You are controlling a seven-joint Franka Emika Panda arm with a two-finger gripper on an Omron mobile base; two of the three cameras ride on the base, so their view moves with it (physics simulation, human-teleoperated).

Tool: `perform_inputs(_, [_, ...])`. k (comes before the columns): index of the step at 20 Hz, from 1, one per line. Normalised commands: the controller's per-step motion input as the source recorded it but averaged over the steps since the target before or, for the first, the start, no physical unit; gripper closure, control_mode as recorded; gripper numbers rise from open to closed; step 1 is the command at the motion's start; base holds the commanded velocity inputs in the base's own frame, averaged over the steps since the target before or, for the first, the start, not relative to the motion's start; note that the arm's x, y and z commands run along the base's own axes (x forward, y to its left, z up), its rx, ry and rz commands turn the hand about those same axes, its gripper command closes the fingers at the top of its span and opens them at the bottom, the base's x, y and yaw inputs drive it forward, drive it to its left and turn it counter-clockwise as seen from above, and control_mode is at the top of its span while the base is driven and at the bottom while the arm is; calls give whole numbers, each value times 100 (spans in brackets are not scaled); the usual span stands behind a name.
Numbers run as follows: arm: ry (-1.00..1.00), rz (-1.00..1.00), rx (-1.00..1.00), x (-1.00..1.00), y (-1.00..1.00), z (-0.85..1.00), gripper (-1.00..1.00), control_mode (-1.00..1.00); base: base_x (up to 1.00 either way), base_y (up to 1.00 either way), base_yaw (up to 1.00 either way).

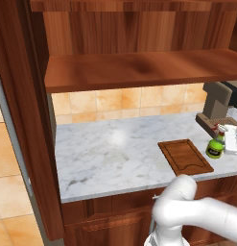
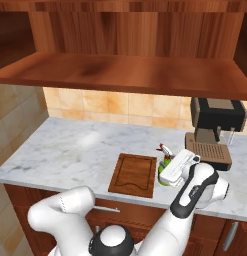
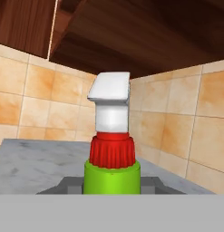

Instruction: Grab the spray bottle from the cabinet, then place it next to the cutting board for sanitizing. Then grab the dish brush from the countertop next to the sink and place it next to the cutting board.

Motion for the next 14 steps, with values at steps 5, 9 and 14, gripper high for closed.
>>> perform_inputs(5, [2,0,0,44,-39,-32,100,-100,0,0,0])
perform_inputs(9, [4,0,0,40,-46,-26,100,-100,0,0,0])
perform_inputs(14, [1,0,0,39,-32,-41,100,-100,0,0,0])
